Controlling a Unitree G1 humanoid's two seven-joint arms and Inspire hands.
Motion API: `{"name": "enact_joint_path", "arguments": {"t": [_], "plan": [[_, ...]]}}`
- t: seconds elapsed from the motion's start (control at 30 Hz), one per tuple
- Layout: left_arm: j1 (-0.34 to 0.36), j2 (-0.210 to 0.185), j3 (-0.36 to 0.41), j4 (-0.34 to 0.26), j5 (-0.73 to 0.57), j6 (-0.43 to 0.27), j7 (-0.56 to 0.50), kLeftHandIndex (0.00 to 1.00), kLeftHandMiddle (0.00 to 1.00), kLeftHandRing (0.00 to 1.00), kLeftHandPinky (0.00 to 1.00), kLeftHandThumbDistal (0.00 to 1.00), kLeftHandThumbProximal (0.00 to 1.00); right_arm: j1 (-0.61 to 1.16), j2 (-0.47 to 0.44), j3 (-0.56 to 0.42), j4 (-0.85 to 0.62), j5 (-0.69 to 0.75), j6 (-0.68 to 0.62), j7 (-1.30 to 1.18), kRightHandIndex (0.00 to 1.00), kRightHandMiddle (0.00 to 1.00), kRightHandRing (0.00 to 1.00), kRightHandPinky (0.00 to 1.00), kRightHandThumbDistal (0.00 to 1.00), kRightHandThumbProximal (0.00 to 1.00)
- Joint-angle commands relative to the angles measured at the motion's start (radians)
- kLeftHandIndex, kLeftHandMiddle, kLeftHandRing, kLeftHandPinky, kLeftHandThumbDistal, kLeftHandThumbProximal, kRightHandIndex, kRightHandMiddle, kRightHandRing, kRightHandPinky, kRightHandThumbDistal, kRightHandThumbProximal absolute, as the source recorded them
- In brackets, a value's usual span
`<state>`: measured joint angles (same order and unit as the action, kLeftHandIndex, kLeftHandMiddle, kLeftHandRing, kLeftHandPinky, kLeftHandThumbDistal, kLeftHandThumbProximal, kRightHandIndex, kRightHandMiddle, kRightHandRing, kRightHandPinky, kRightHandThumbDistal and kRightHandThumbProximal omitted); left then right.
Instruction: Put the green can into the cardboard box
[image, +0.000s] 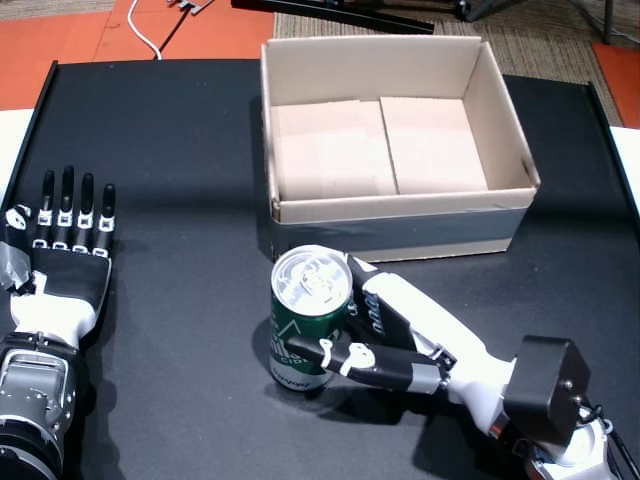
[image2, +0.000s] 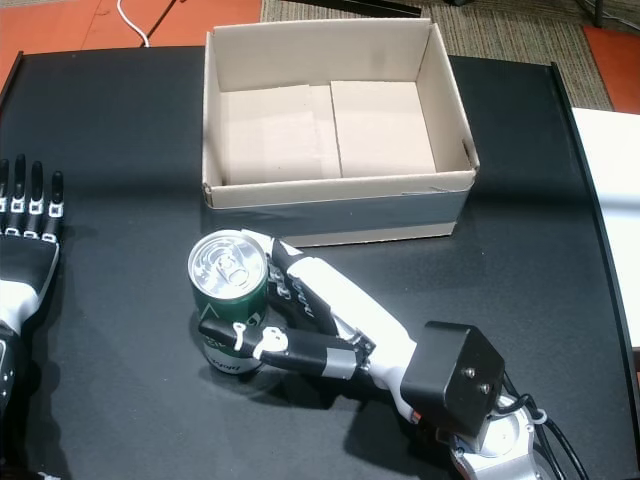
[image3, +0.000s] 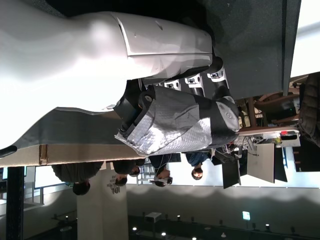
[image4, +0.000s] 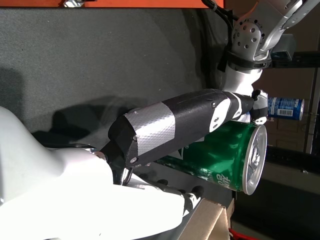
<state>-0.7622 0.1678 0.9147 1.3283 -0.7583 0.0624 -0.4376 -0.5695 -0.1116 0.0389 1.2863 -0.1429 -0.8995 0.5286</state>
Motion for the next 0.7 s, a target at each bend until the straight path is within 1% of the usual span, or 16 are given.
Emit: {"name": "enact_joint_path", "arguments": {"t": [0.0, 0.17, 0.3, 0.37, 0.4, 0.5, 0.57, 0.67], "plan": [[0.044, -0.012, 0.000, 0.019, 0.007, 0.006, 0.019, 0.52, 0.52, 0.64, 0.74, 0.00, 0.55, -0.010, 0.008, 0.010, 0.011, -0.013, 0.005, -0.004, 0.92, 0.98, 0.99, 1.00, 1.00, 0.62], [0.045, -0.014, -0.003, 0.019, 0.010, 0.002, 0.018, 0.52, 0.52, 0.63, 0.75, 0.00, 0.56, -0.026, 0.018, 0.023, 0.014, -0.021, 0.011, -0.017, 0.90, 0.96, 0.98, 1.00, 1.00, 0.60], [0.043, -0.016, -0.001, 0.019, 0.008, 0.001, 0.025, 0.53, 0.54, 0.65, 0.75, 0.00, 0.55, -0.045, 0.031, 0.035, 0.015, -0.038, 0.026, -0.029, 0.89, 0.96, 0.98, 1.00, 1.00, 0.61], [0.044, -0.015, -0.003, 0.019, 0.010, 0.002, 0.022, 0.52, 0.53, 0.63, 0.74, 0.00, 0.55, -0.052, 0.037, 0.047, 0.016, -0.054, 0.028, -0.045, 0.89, 0.96, 0.98, 1.00, 1.00, 0.63], [0.045, -0.015, -0.003, 0.019, 0.010, 0.002, 0.021, 0.52, 0.53, 0.63, 0.74, 0.00, 0.55, -0.056, 0.041, 0.051, 0.018, -0.062, 0.033, -0.050, 0.89, 0.96, 0.98, 1.00, 1.00, 0.62], [0.046, -0.017, -0.001, 0.019, 0.008, 0.000, 0.020, 0.49, 0.50, 0.62, 0.74, 0.00, 0.53, -0.064, 0.050, 0.067, 0.022, -0.082, 0.045, -0.069, 0.90, 0.96, 0.98, 1.00, 1.00, 0.62], [0.047, -0.019, -0.003, 0.019, 0.010, -0.003, 0.014, 0.48, 0.50, 0.62, 0.76, 0.00, 0.54, -0.068, 0.057, 0.075, 0.025, -0.087, 0.052, -0.073, 0.91, 0.96, 0.98, 1.00, 1.00, 0.63], [0.045, -0.021, -0.003, 0.018, 0.010, -0.009, 0.019, 0.50, 0.51, 0.62, 0.76, 0.00, 0.57, -0.069, 0.067, 0.080, 0.027, -0.086, 0.056, -0.073, 0.91, 0.95, 0.96, 1.00, 1.00, 0.63]]}}
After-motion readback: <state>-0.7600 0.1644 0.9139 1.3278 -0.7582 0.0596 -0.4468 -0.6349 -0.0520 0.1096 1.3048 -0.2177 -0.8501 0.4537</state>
